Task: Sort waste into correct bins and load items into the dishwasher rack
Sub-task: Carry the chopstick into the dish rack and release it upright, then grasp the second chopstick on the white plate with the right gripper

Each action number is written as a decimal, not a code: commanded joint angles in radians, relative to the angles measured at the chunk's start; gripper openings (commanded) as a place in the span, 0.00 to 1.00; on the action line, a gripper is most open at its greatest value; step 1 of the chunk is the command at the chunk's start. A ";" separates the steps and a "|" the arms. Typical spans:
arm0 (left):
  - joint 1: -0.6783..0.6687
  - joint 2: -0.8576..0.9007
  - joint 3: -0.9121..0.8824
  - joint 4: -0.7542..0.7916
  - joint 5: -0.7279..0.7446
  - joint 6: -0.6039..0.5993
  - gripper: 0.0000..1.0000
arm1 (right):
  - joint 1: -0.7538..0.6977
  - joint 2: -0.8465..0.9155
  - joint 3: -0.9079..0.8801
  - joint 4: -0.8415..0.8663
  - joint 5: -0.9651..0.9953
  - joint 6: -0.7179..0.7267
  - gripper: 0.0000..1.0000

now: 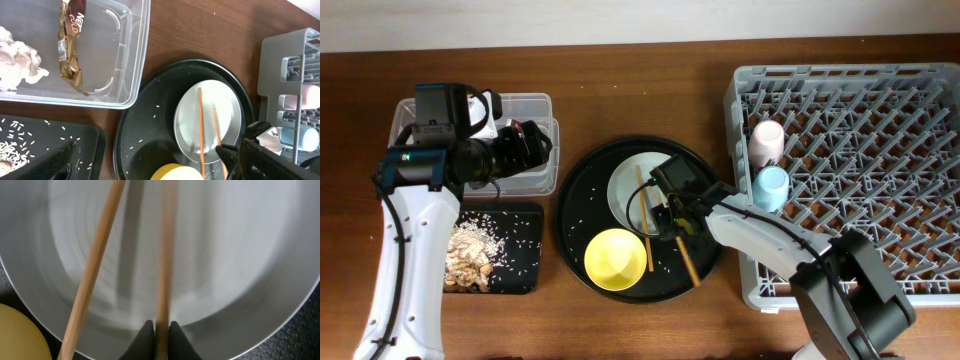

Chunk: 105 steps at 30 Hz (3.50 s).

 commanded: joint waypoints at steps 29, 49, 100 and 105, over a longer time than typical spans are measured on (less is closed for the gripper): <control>0.003 0.006 -0.005 -0.002 -0.006 0.008 0.99 | -0.748 -0.084 0.558 -0.529 0.142 -0.497 0.04; 0.003 0.006 -0.005 -0.001 -0.006 0.008 0.99 | -0.862 0.120 0.558 -0.403 0.037 -0.600 0.47; 0.003 0.006 -0.005 -0.002 -0.006 0.008 0.99 | 0.057 0.449 0.797 -0.688 0.033 0.168 0.44; 0.003 0.006 -0.005 -0.002 -0.006 0.008 0.99 | 0.057 0.502 0.797 -0.679 0.033 0.168 0.40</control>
